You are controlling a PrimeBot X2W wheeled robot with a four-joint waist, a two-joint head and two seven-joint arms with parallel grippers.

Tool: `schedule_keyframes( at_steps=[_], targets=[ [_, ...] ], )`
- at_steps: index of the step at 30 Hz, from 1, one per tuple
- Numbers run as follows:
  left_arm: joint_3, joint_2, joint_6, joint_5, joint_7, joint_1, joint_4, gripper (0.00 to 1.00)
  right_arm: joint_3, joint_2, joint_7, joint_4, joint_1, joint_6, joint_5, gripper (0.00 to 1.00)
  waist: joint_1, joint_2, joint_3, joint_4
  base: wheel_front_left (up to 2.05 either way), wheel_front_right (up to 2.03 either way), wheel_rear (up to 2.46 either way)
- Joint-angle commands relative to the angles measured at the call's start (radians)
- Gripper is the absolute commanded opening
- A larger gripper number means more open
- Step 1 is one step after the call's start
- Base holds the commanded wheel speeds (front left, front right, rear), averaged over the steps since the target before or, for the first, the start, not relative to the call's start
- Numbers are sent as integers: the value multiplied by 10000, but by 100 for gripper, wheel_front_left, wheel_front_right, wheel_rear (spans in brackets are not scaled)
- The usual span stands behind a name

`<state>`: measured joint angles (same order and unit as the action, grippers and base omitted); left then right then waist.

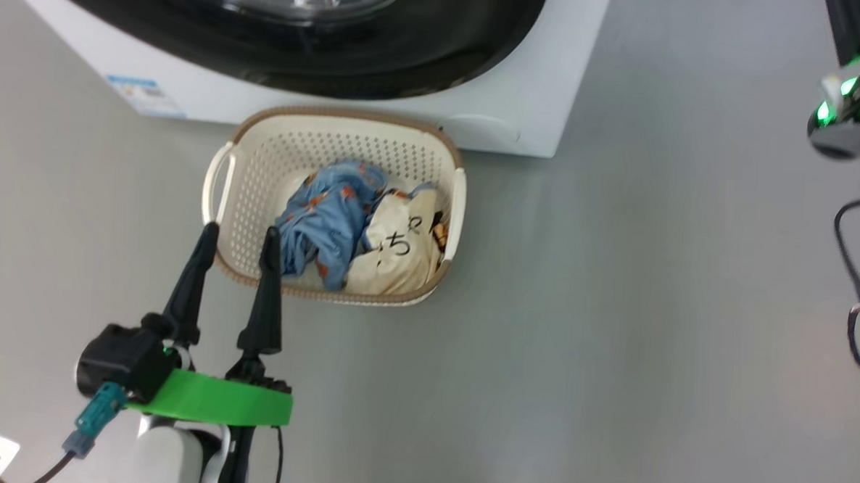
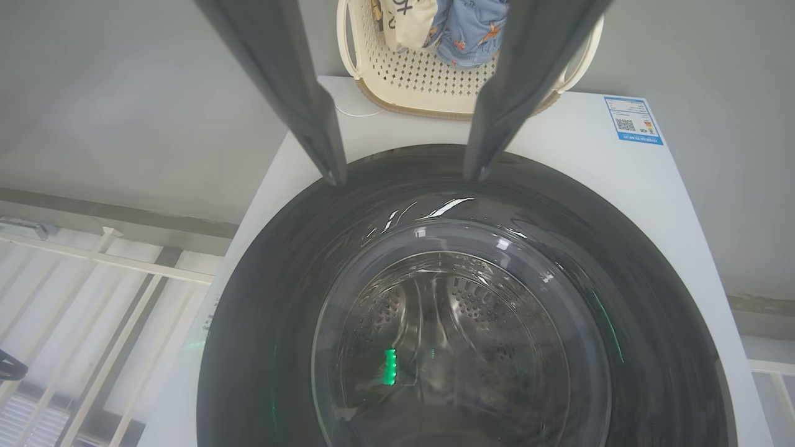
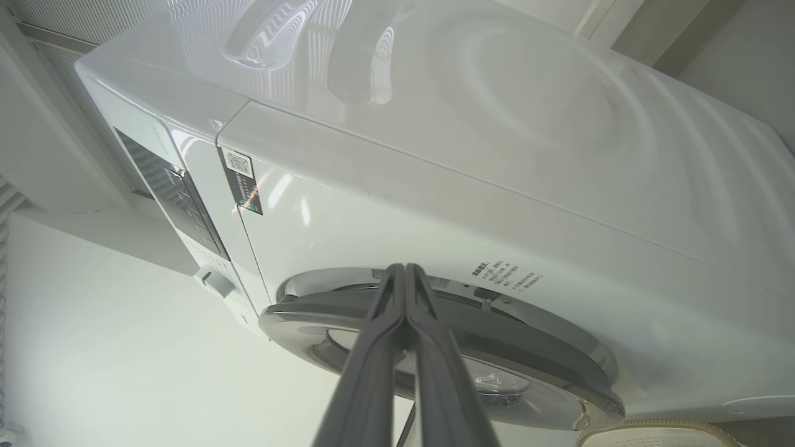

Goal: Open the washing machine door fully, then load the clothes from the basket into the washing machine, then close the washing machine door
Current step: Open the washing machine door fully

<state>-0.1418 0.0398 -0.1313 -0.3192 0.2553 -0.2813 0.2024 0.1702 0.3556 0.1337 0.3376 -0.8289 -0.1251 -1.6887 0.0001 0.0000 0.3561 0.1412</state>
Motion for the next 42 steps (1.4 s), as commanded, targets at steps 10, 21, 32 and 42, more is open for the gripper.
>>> schedule_keyframes(
  at_steps=[10, 21, 32, 42],
  targets=[
    [-290, 106, 6, -339, 65, -825, -577, 100, 108, -147, 2153, 281, -2019, -56, 320, 0, -1, 0, 1603, 937, 0, 0, 0],
    [-618, 105, 6, -613, 65, -1295, -610, 100, 558, -431, 3282, 707, -3234, -56, 737, 0, -1, 0, 2284, 1185, 0, 0, 0],
    [-934, 105, 19, -908, 65, -1565, -672, 100, 620, -465, 3863, 1009, -4210, -56, 908, 0, -1, 0, 2758, 1494, 0, 0, 0],
    [-1182, 105, 87, -1121, 65, -1691, -720, 100, 713, -471, 4109, 1247, -4744, -56, 1107, 0, -1, 0, 2990, 1734, 0, 0, 0]
  ],
)
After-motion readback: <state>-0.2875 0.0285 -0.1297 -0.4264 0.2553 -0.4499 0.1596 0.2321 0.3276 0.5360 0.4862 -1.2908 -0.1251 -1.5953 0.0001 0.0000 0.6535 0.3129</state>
